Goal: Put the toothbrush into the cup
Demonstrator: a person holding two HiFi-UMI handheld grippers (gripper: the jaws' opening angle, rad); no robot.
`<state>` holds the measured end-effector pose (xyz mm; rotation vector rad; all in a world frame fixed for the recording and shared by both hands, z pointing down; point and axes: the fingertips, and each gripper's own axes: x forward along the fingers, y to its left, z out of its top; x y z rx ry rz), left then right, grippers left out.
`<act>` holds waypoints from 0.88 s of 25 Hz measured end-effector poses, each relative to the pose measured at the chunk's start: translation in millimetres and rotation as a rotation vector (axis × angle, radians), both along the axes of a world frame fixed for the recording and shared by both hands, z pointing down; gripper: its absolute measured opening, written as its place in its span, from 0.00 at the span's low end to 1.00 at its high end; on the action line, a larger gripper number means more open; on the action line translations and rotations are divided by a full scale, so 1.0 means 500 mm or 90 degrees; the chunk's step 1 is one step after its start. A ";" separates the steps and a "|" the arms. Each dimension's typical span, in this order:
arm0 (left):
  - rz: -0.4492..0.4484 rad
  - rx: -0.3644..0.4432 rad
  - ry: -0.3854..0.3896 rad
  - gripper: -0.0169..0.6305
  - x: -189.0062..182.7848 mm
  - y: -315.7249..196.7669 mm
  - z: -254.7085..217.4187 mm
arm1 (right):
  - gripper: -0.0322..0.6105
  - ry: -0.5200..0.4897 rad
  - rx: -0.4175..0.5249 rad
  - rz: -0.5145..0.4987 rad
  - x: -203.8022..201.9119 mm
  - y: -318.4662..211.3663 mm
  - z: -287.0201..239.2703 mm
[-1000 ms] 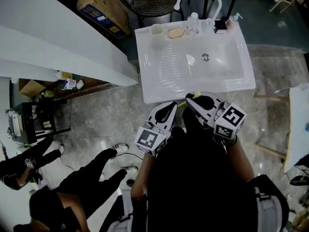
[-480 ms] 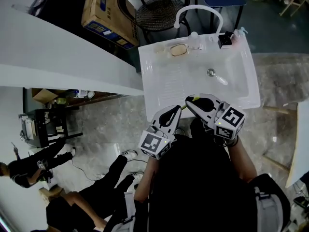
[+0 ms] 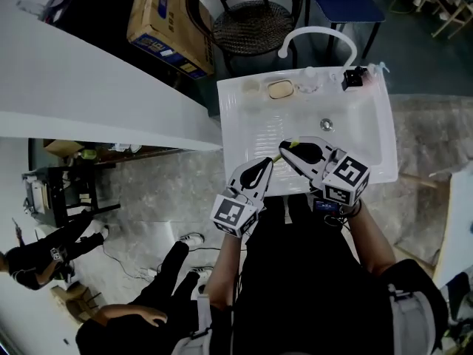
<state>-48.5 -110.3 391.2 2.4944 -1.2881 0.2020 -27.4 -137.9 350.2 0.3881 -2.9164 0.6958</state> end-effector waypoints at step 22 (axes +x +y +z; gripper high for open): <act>0.046 -0.065 0.009 0.04 -0.142 -0.200 0.181 | 0.10 0.027 0.002 0.087 -0.123 -0.275 0.095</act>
